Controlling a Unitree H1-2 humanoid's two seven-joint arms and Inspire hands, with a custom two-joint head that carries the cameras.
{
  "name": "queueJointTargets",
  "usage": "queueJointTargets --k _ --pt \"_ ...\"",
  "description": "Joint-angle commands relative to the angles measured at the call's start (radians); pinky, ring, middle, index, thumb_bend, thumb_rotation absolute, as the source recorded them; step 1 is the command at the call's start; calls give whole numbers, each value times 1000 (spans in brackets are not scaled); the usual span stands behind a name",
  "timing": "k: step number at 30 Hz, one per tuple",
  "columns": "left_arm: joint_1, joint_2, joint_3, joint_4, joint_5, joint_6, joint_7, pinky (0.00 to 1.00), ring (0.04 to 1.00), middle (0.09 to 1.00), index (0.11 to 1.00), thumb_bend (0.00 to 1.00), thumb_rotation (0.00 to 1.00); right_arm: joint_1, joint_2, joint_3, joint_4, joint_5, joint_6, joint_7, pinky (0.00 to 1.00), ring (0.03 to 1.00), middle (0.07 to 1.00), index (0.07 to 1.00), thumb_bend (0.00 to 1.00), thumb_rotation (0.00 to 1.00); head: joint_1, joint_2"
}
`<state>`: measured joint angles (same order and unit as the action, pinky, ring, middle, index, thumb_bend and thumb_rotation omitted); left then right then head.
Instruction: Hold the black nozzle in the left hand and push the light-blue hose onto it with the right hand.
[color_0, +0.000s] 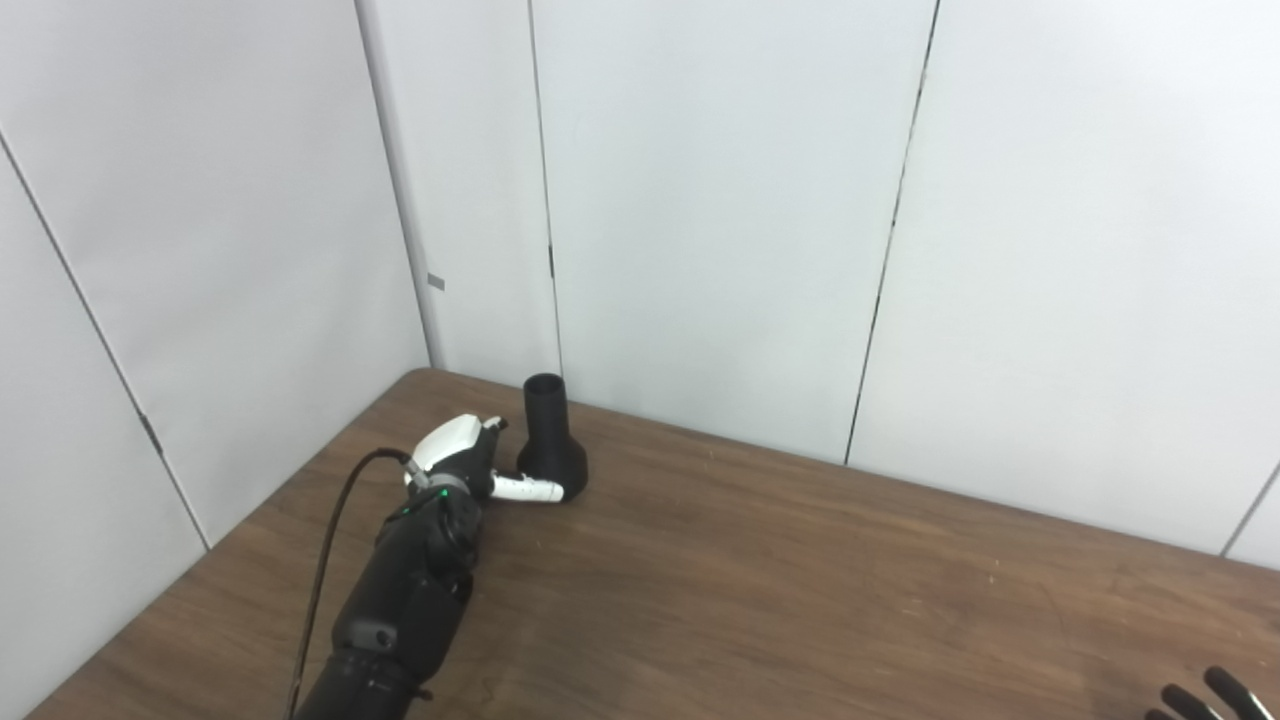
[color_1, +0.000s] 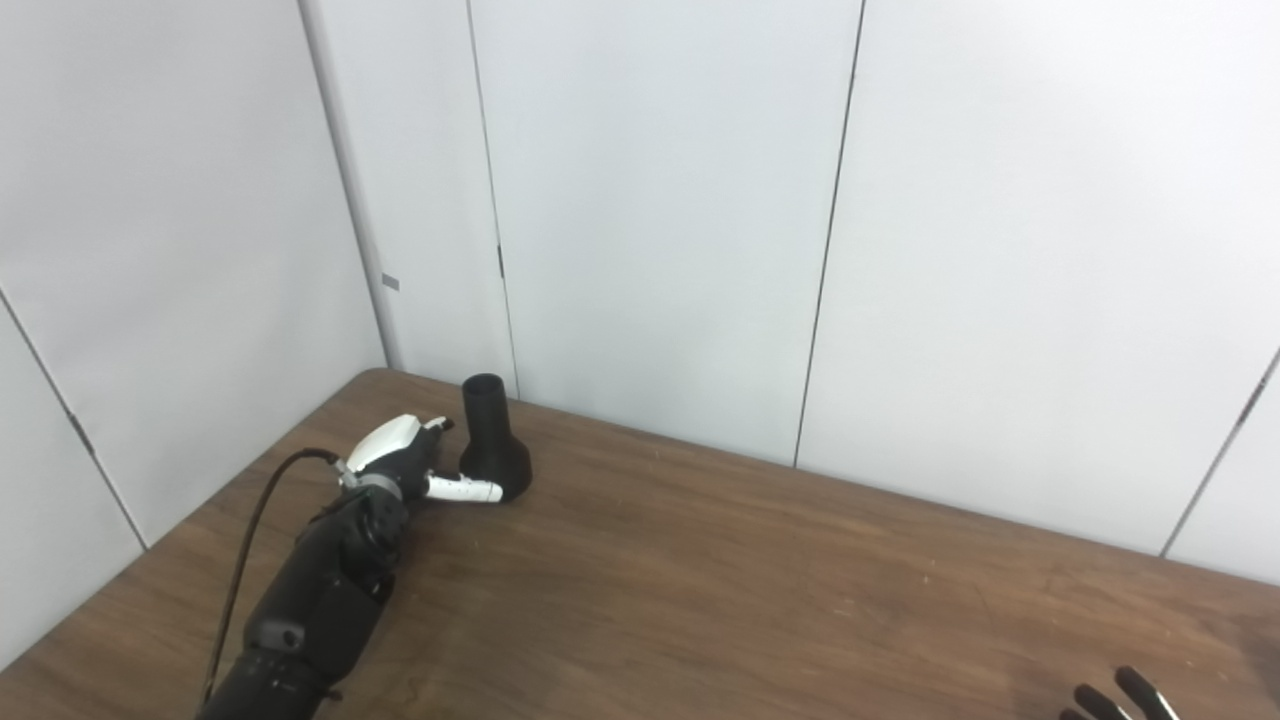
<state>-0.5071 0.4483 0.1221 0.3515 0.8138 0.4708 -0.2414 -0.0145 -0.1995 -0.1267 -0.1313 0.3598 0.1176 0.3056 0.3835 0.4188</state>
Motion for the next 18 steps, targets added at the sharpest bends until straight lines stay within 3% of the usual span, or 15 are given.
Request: queueJointTargets --k 1,11,18 --pt "-50 38 -19 -28 -11 -2 26 1000 977 955 910 904 466 -19 -14 -9 -30 5 -33 -1 743 860 865 944 495 1000 0 2" --pt "-53 68 -87 -24 -43 -3 48 1000 999 970 896 944 481 -16 -15 -7 -37 2 -26 -12 744 857 861 942 520 997 -1 11" --pt "-60 68 -100 -19 -48 -1 58 1000 1000 969 901 958 467 -16 -17 -7 -35 -3 -29 -14 744 856 859 940 531 991 4 16"
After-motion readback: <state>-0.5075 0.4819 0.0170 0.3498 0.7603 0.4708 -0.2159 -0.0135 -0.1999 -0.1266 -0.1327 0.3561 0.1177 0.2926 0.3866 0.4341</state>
